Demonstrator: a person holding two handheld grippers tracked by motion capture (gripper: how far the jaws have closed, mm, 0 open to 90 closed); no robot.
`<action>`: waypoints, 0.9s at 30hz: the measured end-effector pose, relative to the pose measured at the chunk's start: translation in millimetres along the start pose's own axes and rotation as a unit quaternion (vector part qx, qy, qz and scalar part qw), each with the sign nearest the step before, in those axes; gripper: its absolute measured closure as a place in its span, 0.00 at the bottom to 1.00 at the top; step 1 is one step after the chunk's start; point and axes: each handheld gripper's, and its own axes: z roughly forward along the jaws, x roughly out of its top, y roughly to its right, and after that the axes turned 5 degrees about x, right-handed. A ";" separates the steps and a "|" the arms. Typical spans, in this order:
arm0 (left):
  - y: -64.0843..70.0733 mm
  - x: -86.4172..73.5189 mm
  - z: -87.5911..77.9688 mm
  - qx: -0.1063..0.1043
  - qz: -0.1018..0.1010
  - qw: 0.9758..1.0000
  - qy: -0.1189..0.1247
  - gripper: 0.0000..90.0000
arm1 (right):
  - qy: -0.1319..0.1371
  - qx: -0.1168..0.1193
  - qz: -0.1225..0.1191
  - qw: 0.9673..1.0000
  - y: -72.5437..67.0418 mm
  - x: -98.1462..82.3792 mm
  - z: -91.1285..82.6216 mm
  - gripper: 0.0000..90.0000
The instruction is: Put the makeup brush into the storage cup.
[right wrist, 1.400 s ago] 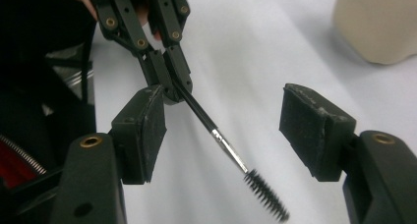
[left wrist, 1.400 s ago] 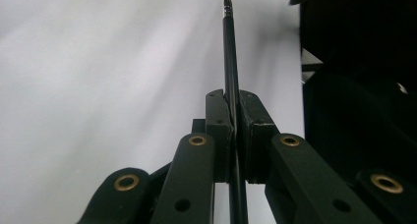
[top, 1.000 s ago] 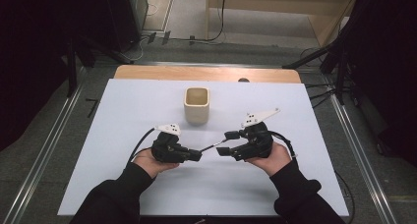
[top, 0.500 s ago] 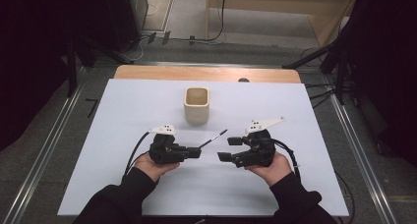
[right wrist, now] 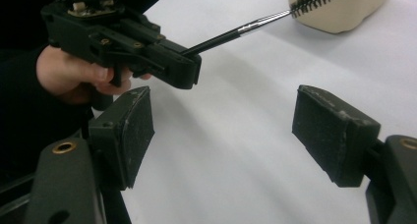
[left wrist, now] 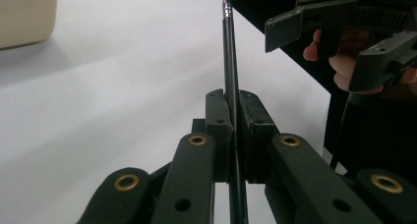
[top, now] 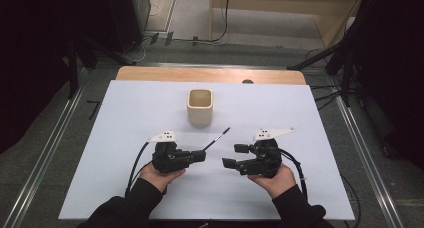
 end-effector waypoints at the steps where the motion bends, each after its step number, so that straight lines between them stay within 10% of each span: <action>1: 0.6 -0.6 0.1 0.000 -0.003 1.000 0.003 0.94 | 0.002 -0.003 0.004 1.000 -0.2 -1.0 -0.1 0.28; 27: 15.0 -14.3 9.2 -0.002 -0.040 0.997 0.063 0.94 | 0.069 -0.082 0.069 0.992 -23.4 -8.4 5.4 0.32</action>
